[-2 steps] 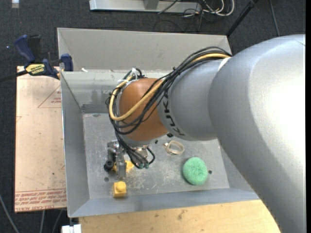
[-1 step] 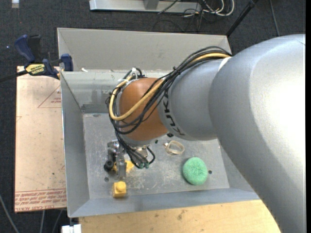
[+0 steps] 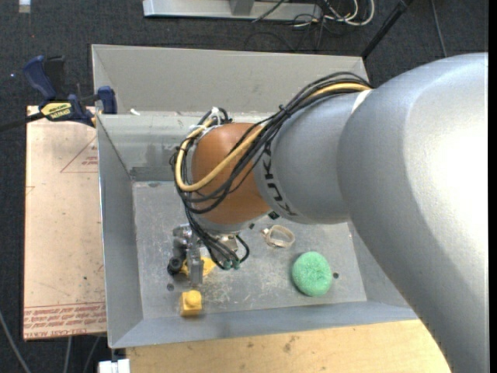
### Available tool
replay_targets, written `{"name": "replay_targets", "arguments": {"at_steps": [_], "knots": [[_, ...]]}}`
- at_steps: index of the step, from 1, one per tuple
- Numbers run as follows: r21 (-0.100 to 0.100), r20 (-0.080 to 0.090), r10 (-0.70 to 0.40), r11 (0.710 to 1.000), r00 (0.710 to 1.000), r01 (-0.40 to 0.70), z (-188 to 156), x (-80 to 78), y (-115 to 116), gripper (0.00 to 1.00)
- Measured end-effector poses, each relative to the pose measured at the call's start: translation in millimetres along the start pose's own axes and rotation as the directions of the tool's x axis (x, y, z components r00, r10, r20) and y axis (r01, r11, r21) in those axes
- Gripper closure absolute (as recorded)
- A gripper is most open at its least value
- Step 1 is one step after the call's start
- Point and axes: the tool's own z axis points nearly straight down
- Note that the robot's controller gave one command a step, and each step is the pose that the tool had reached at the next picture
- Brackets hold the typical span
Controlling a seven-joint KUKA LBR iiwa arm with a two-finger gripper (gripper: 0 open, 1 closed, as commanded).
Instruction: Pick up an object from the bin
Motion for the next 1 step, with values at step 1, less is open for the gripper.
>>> {"name": "replay_targets", "arguments": {"at_steps": [1], "knots": [[0.002, -0.007, 0.000, 1.000, 1.000, 0.000, -19.2, 1.8, -0.3, 1.00]]}}
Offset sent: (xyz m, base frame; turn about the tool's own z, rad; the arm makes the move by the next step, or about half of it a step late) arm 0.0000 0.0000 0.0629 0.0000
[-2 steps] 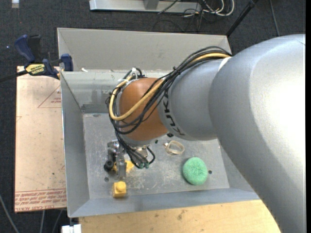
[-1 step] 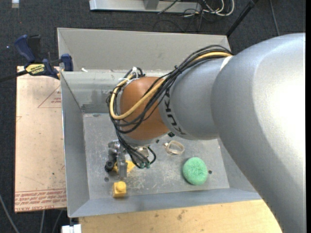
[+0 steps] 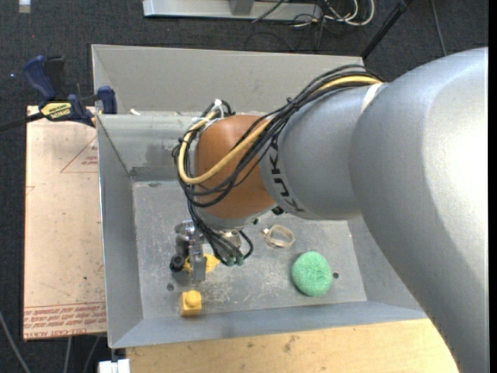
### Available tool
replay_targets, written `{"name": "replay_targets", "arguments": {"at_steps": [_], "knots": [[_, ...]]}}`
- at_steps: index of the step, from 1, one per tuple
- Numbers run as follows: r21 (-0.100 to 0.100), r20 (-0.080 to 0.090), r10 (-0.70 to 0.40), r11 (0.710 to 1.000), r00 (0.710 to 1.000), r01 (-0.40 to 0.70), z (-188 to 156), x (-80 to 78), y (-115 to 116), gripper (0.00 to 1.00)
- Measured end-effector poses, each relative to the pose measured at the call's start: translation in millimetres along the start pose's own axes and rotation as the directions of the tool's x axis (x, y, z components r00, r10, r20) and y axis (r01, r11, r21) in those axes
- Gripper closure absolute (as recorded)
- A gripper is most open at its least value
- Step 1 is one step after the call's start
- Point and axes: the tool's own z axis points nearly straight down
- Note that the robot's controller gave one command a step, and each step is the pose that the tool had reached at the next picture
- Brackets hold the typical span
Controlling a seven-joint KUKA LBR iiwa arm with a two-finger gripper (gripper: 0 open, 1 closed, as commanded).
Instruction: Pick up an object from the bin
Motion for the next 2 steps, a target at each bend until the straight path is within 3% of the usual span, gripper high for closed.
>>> {"name": "replay_targets", "arguments": {"at_steps": [2], "knots": [[-0.002, 0.009, 0.001, 1.000, 1.000, -0.001, -27.3, -2.2, 0.5, 1.00]]}}
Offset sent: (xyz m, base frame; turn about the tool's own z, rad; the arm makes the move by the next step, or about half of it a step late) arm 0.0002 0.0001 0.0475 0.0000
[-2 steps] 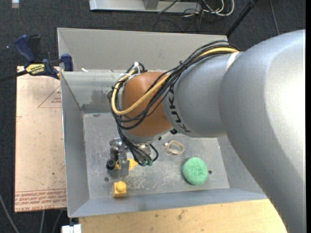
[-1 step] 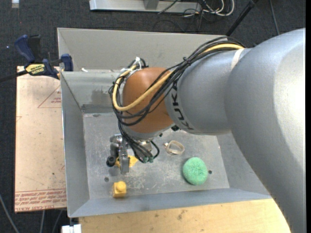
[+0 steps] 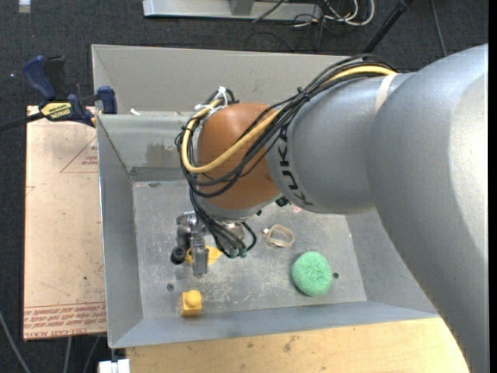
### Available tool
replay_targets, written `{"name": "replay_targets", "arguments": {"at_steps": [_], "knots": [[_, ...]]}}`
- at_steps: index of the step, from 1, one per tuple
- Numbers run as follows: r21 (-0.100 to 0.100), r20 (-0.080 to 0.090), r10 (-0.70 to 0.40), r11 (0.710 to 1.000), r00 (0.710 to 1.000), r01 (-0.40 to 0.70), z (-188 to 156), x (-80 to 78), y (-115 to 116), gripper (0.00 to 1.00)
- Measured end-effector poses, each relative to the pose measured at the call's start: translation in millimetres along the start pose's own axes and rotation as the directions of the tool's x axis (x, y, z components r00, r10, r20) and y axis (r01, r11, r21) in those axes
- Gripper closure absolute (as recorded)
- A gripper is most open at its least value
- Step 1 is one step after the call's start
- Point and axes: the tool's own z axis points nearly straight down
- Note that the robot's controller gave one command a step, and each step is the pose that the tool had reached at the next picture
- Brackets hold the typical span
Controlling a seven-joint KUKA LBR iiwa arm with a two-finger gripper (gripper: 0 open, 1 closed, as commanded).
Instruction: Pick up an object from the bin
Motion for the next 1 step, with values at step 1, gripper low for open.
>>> {"name": "replay_targets", "arguments": {"at_steps": [1], "knots": [[0.000, 0.000, 0.000, 1.000, 1.000, 0.000, -7.8, 0.0, 0.0, 1.00]]}}
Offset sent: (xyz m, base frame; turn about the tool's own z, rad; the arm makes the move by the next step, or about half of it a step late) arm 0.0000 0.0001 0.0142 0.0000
